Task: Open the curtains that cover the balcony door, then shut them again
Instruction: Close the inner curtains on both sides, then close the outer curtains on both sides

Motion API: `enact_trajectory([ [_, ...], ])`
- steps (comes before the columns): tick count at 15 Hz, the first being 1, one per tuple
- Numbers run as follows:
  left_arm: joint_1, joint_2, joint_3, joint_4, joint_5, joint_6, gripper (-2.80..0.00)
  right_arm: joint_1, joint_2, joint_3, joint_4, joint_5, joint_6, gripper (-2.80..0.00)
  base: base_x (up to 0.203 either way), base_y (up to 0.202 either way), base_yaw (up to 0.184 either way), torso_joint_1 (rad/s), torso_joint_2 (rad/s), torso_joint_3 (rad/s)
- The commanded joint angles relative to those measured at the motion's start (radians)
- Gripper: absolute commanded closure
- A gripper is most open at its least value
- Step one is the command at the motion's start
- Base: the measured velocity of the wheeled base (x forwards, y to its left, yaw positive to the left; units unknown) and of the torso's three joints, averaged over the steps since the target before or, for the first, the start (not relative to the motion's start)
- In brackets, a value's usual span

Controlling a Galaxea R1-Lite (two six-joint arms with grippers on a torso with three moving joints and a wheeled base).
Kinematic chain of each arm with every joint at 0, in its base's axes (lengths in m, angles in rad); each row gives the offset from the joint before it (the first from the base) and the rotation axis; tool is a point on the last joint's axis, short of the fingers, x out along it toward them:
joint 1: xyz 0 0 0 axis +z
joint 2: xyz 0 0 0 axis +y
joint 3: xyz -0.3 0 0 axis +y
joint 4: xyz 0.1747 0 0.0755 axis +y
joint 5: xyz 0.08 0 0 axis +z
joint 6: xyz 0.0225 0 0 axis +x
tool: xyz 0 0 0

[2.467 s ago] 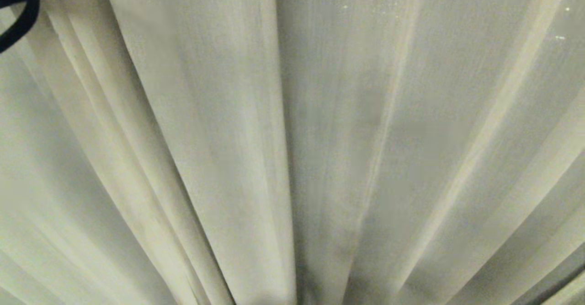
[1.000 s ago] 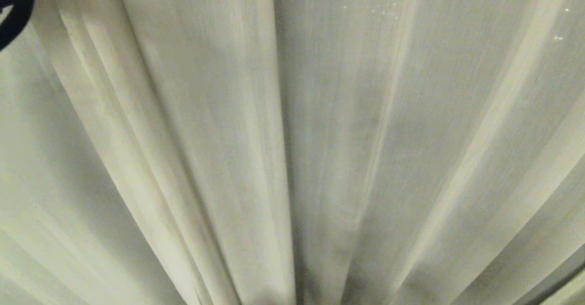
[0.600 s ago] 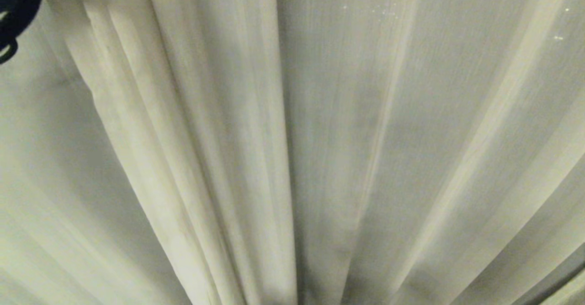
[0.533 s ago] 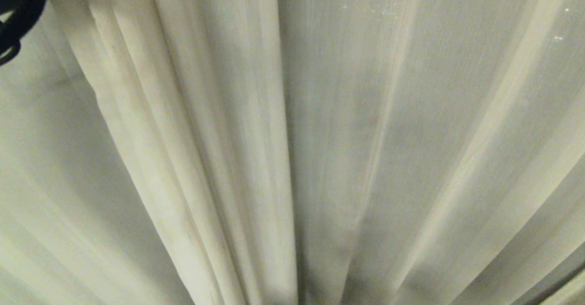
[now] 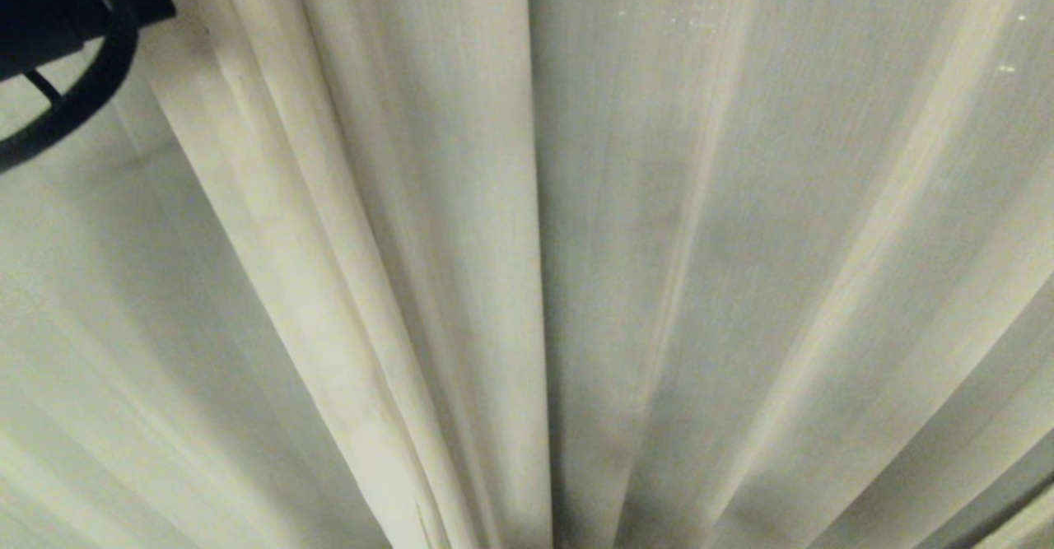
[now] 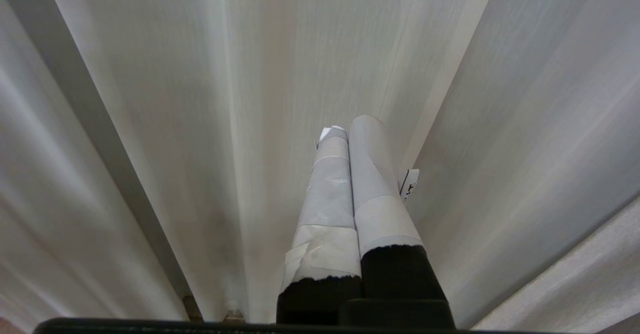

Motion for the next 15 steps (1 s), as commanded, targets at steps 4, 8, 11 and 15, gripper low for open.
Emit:
enact_trajectory([
  [4, 0.003, -0.003, 0.03, -0.023, 0.004, -0.002, -2.8, -0.001, 0.002, 0.0, 0.0, 0.001, -0.001, 0.0, 0.0, 0.0, 0.0, 0.0, 0.0, 0.0],
  [8, 0.004, -0.031, 0.03, -0.021, 0.058, -0.001, -2.8, 0.0, 0.002, 0.0, 0.0, 0.001, -0.001, 0.0, 0.0, 0.0, 0.0, 0.0, 0.0, 0.0],
  [11, 0.005, -0.079, 0.038, -0.012, 0.073, 0.004, -2.8, -0.001, 0.002, 0.0, 0.0, 0.001, -0.001, 0.0, 0.0, 0.0, 0.0, 0.0, 0.0, 0.0],
  [15, 0.006, -0.196, 0.089, 0.056, 0.164, 0.021, -2.8, 0.0, 0.002, 0.0, 0.0, 0.001, -0.001, 0.0, 0.0, 0.0, 0.0, 0.0, 0.0, 0.0],
])
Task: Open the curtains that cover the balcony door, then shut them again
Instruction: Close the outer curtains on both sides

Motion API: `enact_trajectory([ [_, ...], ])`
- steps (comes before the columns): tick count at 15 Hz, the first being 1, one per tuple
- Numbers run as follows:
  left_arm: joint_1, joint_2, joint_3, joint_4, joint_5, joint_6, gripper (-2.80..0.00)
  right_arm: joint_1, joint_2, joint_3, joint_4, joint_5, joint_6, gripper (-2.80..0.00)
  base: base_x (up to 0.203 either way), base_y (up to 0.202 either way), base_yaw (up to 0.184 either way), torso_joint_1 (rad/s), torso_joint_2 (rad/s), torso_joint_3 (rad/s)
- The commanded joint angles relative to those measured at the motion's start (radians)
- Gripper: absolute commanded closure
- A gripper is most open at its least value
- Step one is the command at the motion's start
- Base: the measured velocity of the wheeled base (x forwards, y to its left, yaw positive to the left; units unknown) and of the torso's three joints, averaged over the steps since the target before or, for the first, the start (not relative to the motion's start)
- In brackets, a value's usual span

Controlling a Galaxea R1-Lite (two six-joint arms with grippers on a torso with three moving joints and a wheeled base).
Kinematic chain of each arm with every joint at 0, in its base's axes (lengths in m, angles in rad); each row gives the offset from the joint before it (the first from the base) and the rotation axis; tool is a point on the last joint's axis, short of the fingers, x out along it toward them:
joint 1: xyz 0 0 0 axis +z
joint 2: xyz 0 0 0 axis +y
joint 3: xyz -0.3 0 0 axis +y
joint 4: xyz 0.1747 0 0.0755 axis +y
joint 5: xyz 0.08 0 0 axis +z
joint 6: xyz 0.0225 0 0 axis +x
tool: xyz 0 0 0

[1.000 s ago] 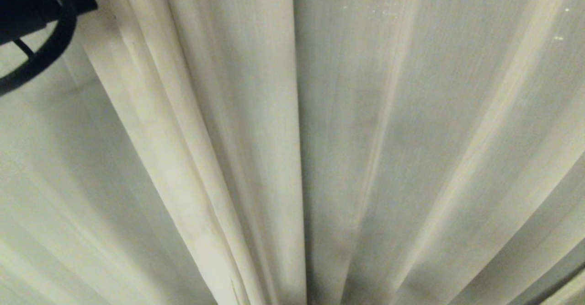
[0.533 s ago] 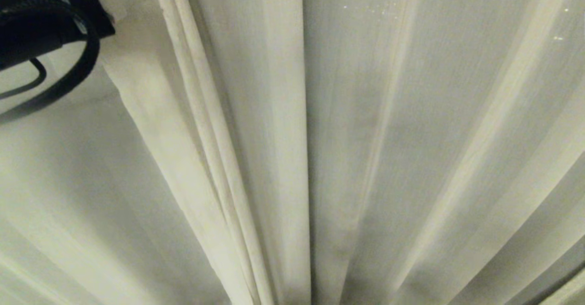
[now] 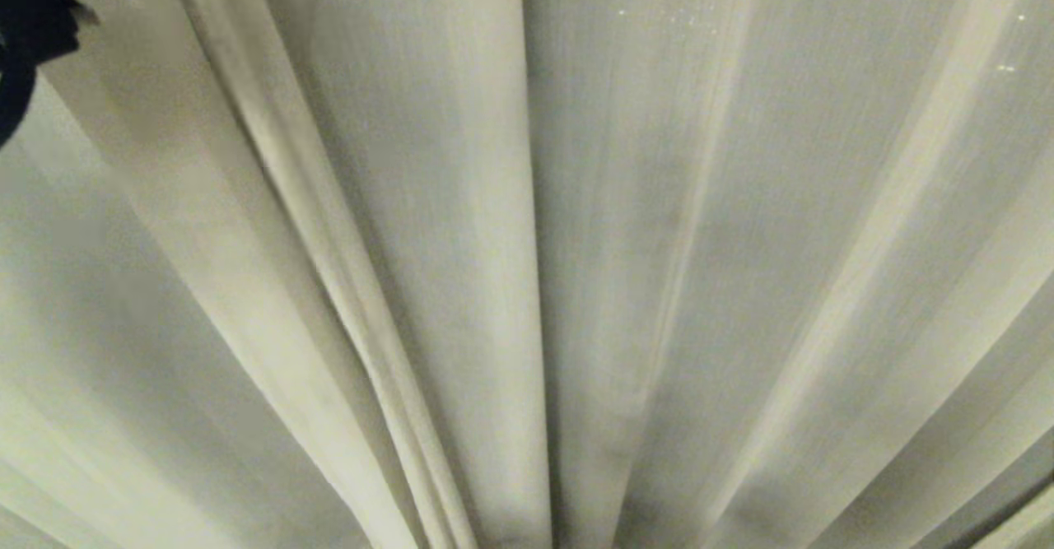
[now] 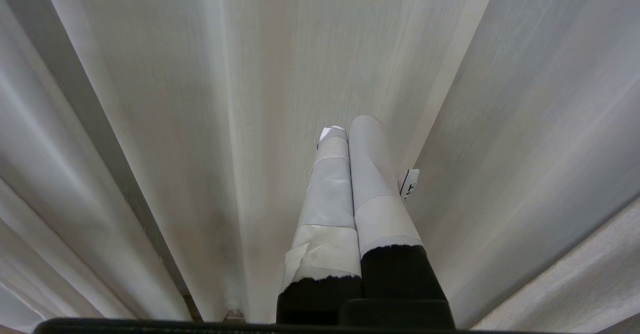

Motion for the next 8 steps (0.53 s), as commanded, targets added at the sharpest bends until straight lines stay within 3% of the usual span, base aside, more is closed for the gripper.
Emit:
enact_trajectory([
  [1, 0.0, -0.104, 0.03, 0.048, 0.04, 0.008, -2.8, -0.001, 0.002, 0.0, 0.0, 0.001, -0.001, 0.0, 0.0, 0.0, 0.0, 0.0, 0.0, 0.0],
  [8, 0.002, -0.407, 0.131, 0.319, 0.062, 0.012, -2.8, -0.001, 0.002, 0.0, 0.0, 0.001, -0.001, 0.0, 0.0, 0.0, 0.0, 0.0, 0.0, 0.0],
])
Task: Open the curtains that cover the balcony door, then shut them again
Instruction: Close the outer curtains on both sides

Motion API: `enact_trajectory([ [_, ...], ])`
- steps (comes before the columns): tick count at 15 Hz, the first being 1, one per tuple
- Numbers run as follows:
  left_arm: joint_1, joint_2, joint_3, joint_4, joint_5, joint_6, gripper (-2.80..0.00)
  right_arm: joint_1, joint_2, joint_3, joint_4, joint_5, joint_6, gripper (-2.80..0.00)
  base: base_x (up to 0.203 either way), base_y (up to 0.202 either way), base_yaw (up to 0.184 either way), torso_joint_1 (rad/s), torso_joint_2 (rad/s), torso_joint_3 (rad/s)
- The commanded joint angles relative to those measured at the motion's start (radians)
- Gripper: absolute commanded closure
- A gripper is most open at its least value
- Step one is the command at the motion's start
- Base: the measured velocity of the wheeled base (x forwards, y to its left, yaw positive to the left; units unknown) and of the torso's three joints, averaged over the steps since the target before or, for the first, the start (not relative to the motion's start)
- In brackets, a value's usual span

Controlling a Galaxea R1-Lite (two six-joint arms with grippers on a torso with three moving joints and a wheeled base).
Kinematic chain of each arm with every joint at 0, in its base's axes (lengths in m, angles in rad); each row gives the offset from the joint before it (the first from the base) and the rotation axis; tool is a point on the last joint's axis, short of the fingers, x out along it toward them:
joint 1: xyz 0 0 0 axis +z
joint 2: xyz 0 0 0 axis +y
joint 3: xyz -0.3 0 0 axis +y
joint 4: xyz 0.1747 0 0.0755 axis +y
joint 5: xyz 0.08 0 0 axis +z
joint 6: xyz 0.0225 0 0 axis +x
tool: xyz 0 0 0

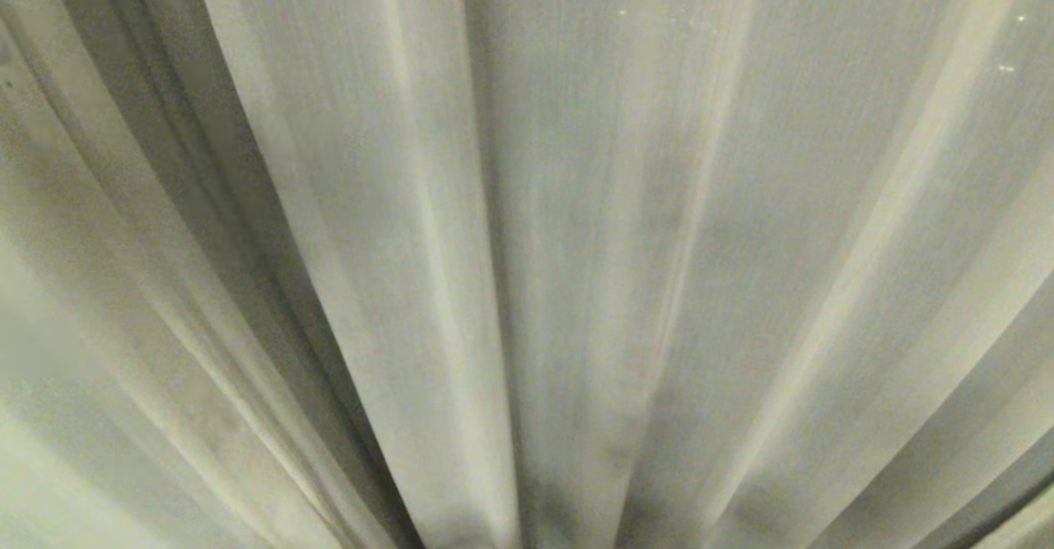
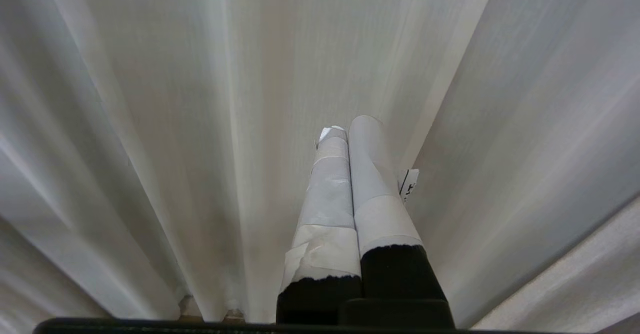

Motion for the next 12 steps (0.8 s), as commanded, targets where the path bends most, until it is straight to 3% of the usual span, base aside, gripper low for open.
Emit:
enact_trajectory([
  [1, 0.004, -0.143, 0.036, 0.076, 0.007, -0.001, -2.8, 0.001, 0.002, 0.0, 0.0, 0.001, -0.001, 0.0, 0.0, 0.0, 0.0, 0.0, 0.0, 0.0],
  [5, 0.02, -0.305, 0.1, 0.209, 0.03, -0.001, -2.8, -0.001, 0.002, 0.0, 0.0, 0.001, -0.001, 0.0, 0.0, 0.0, 0.0, 0.0, 0.0, 0.0],
  [6, 0.034, -0.33, 0.119, 0.221, 0.032, -0.002, 0.0, 0.0, 0.002, 0.0, 0.0, 0.001, -0.001, 0.0, 0.0, 0.0, 0.0, 0.0, 0.0, 0.0],
  [12, 0.05, -0.387, 0.177, 0.224, 0.039, -0.007, 0.0, -0.001, 0.002, 0.0, 0.0, 0.001, -0.001, 0.0, 0.0, 0.0, 0.0, 0.0, 0.0, 0.0],
])
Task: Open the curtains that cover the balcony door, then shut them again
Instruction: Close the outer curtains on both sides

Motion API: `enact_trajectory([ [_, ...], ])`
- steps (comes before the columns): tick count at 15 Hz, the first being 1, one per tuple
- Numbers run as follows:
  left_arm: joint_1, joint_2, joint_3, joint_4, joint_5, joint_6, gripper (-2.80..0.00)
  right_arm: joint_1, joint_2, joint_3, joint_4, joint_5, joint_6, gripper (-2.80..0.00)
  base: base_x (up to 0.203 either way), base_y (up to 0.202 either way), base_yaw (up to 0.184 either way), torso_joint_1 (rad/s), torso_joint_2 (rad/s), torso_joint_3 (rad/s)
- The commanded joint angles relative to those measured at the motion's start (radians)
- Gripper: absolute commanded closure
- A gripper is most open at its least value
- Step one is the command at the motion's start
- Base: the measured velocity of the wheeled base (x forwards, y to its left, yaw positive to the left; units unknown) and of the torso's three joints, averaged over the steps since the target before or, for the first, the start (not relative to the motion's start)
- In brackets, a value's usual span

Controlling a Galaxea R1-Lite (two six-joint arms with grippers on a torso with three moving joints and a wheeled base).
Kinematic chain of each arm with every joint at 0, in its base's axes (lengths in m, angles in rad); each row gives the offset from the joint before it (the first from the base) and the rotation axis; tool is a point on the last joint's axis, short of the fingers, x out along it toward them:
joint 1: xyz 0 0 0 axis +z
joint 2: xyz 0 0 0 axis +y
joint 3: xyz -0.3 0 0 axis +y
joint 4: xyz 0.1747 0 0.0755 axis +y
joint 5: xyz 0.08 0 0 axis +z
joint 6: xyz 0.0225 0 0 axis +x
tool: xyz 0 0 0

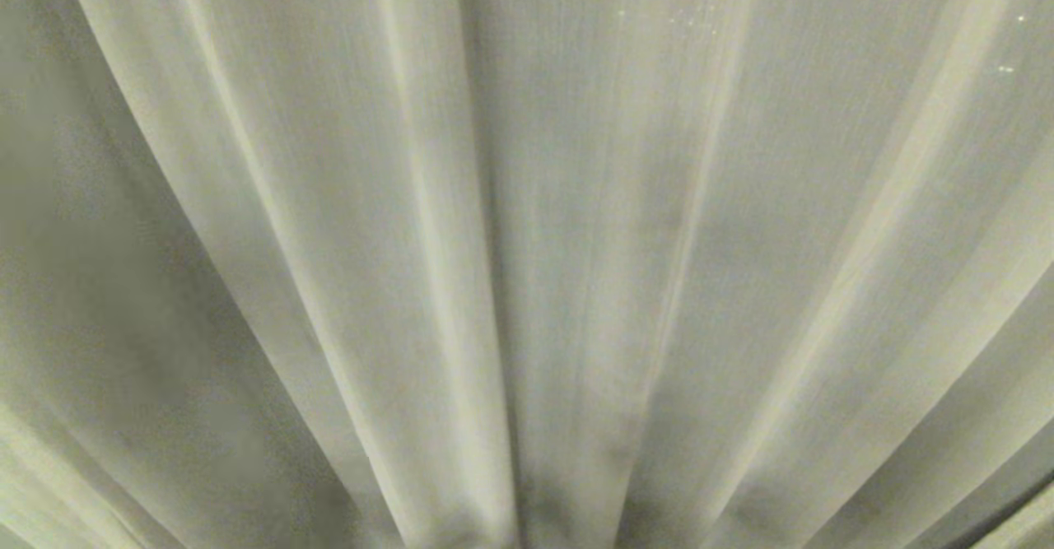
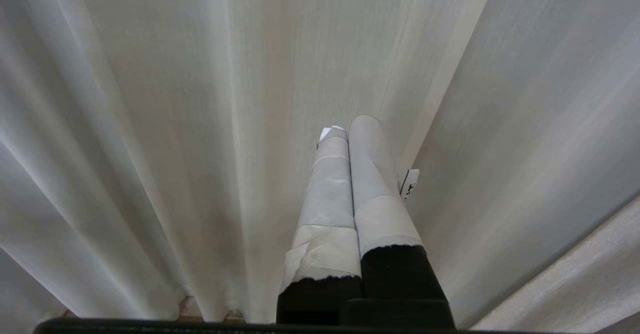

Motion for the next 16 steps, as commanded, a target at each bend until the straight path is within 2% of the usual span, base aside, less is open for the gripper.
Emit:
enact_trajectory([
  [1, 0.003, -0.053, 0.027, 0.002, 0.004, 0.0, 0.0, -0.001, 0.002, 0.0, 0.0, 0.001, -0.001, 0.0, 0.0, 0.0, 0.0, 0.0, 0.0, 0.0],
  [4, 0.006, -0.14, 0.125, 0.003, 0.027, -0.001, 0.0, 0.001, 0.002, 0.0, 0.0, 0.001, -0.001, 0.0, 0.0, 0.0, 0.0, 0.0, 0.0, 0.0],
  [5, 0.03, -0.171, 0.159, 0.003, 0.033, -0.002, 0.0, -0.001, 0.002, 0.0, 0.0, 0.001, -0.001, 0.0, 0.0, 0.0, 0.0, 0.0, 0.0, 0.0],
  [10, 0.059, -0.187, 0.334, -0.022, 0.044, -0.011, 0.0, 0.0, 0.002, 0.0, 0.0, 0.001, -0.001, 0.0, 0.0, 0.0, 0.0, 0.0, 0.0, 0.0],
  [16, 0.142, -0.187, 0.625, -0.205, 0.036, -0.019, 0.0, -0.001, 0.002, 0.0, 0.0, 0.001, -0.001, 0.0, 0.0, 0.0, 0.0, 0.0, 0.0, 0.0],
])
